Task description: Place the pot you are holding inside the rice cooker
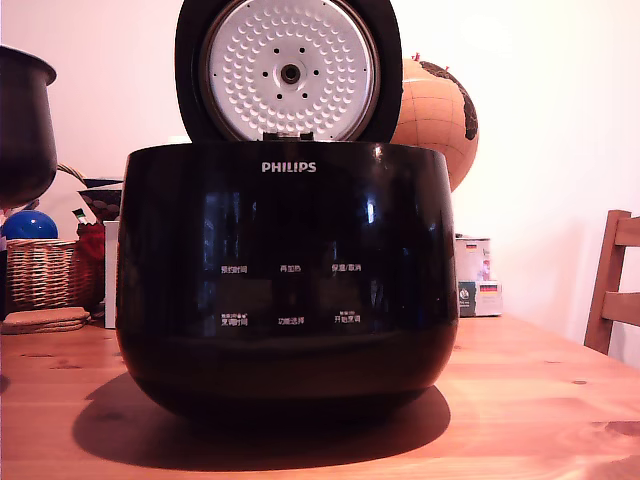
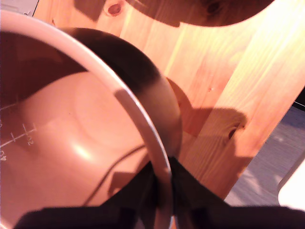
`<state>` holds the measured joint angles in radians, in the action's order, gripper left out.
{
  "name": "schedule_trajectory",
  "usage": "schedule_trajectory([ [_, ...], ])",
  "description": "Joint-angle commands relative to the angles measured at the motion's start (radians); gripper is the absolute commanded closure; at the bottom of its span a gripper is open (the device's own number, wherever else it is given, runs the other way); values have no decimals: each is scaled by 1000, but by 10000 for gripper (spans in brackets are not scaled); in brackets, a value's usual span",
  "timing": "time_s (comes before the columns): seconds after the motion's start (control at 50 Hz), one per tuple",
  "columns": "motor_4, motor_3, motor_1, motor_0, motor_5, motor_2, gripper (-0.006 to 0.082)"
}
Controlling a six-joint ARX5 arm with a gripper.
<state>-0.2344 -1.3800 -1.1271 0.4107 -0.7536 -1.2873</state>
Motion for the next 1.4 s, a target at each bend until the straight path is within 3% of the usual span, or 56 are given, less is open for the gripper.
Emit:
schedule_trajectory([
  [0.0, -10, 23, 23, -1, 29, -24, 788],
  [0.22, 12, 32, 23, 0, 28, -29, 788],
  [0.4, 152, 104, 23, 9, 39, -49, 788],
  [0.8, 284, 164, 16, 115, 43, -146, 788],
  [1.28, 309, 183, -124, 280, 36, -319, 788],
  [1.38, 309, 184, -173, 312, -23, -353, 789],
])
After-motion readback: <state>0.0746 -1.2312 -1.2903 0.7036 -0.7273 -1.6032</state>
